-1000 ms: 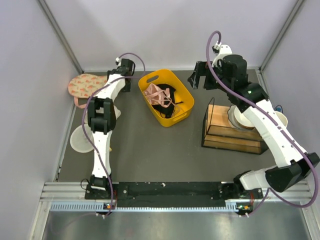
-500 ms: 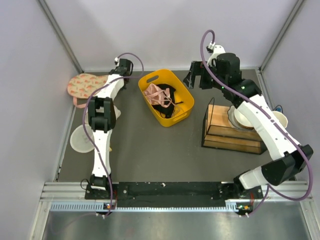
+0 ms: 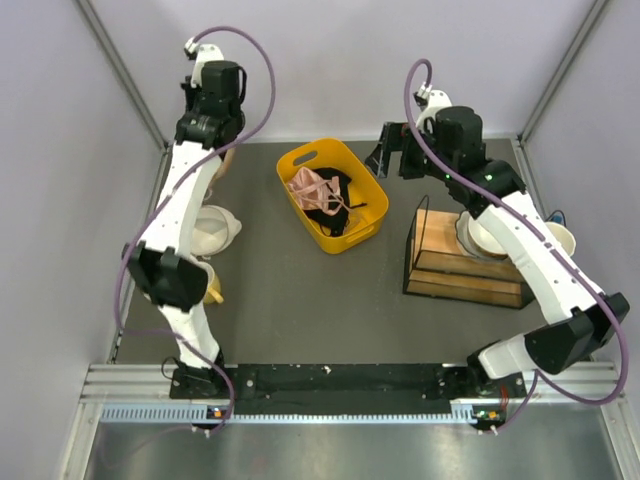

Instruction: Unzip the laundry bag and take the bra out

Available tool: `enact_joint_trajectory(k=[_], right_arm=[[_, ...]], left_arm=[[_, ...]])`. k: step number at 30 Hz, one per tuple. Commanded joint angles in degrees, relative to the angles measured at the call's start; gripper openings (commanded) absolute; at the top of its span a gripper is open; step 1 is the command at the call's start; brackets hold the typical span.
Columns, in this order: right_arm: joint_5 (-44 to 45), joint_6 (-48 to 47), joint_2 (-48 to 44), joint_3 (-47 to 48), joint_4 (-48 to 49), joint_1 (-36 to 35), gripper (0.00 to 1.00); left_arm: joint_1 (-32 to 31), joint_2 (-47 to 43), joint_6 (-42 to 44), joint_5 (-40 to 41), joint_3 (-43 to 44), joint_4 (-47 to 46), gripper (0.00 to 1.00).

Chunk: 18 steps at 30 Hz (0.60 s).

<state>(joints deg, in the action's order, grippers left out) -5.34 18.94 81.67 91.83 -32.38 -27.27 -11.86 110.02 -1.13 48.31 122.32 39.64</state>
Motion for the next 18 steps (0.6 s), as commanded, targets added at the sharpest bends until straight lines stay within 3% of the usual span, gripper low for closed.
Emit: enact_joint_trajectory(k=[1,7,11,13,15,18], right_arm=[[-0.46,0.92,-4.58,-0.51,2.41,-0.68,0.99],[1.56,0.49,-8.80,-3.76,2.41,-0.60,0.99],[3.58,0.13,-11.61,-5.87,2.41,-0.68,0.99],[3.67,-0.13,-12.67,-6.75,2.32,-0.68,0.99],[3.67,-0.22,-13.99,-7.37,2.24,-0.59,0.99],[3.76,-0.13,-15.92,-9.21,1.88,-0.68,0.99]], left_arm=[[-6.94,-11.48,8.42,11.80,-2.44,-9.05,0.00],[-16.78,-20.62,11.14,14.08,-2.26,-8.09,0.00],[-24.60,-25.80,8.35,15.85,-4.54,-1.77,0.00],[-28.12,-27.92,1.44,12.70,-7.18,5.77,0.00],[-29.36,-30.21,-6.22,4.10,-7.36,16.46,0.00],[-30.67,-34.59,-16.87,-1.97,-13.21,22.40,0.00]])
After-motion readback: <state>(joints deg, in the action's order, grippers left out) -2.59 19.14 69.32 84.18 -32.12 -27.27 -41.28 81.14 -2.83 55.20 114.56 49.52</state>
